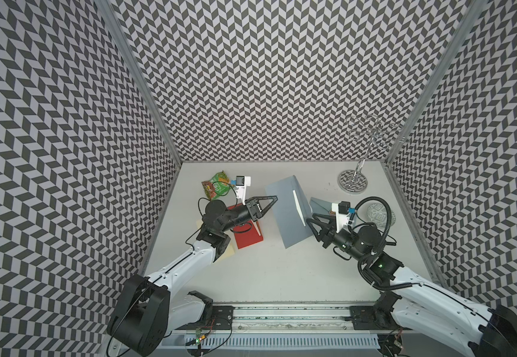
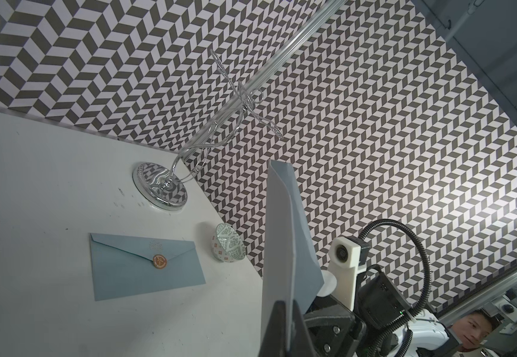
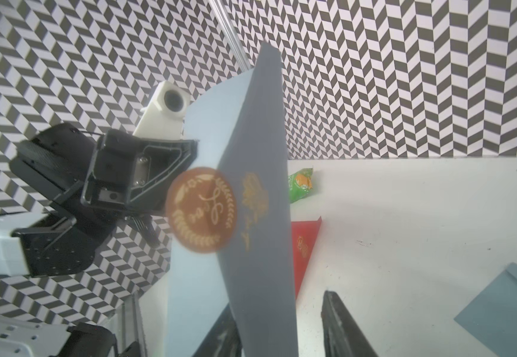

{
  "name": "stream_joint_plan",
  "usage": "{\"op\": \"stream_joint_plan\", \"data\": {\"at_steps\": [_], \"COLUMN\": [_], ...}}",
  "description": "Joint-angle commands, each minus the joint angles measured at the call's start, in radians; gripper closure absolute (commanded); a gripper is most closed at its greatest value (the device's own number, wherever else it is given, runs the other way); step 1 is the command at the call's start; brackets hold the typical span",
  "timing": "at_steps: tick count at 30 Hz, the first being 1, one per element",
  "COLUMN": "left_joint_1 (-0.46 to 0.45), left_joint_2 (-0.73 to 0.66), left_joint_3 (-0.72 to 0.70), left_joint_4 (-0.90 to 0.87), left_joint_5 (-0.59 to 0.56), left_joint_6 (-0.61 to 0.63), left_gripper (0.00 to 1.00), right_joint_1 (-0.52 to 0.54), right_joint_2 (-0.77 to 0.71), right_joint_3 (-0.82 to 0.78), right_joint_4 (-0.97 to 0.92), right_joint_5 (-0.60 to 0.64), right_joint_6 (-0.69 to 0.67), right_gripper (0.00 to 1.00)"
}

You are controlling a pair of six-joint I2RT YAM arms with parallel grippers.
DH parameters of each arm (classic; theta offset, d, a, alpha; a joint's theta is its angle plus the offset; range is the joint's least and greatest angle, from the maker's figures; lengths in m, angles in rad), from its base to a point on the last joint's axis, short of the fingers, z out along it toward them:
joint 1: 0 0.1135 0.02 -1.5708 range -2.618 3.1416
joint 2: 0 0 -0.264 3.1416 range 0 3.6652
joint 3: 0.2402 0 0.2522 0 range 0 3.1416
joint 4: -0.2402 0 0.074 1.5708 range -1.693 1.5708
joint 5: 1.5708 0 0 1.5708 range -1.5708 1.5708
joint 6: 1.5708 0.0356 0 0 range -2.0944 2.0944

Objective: Open the envelope
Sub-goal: Open the envelope flap on the envelope.

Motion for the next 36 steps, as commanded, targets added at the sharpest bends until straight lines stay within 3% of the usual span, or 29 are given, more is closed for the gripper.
{"op": "stream_joint_plan", "data": {"at_steps": [1, 11, 18, 36], "left_joint_1": [0.002, 0.002, 0.004, 0.006], "left_joint_2": [-0.001, 0.003, -0.017, -0.016], "left_joint_3": [0.010, -0.017, -0.015, -0.003], "left_joint_4": [0.054, 0.139, 0.099, 0.042], "left_joint_5": [0.018, 0.029, 0.030, 0.018], "left_joint_6": [-0.011, -0.062, -0.030, 0.006], "left_gripper": [1.00, 1.00, 1.00, 1.00], "right_joint_1": [-0.046, -0.088, -0.096, -0.096], "right_joint_2": [-0.016, 0.045, 0.088, 0.052], "right_joint_3": [-0.032, -0.036, 0.010, -0.017], "right_joint_4": [0.126, 0.264, 0.250, 0.278], "right_joint_5": [-0.124, -0.345, -0.414, -0.440], "right_joint_6": [0.084, 0.190, 0.197, 0.242], "right_gripper": [0.63, 0.65, 0.79, 0.99]}}
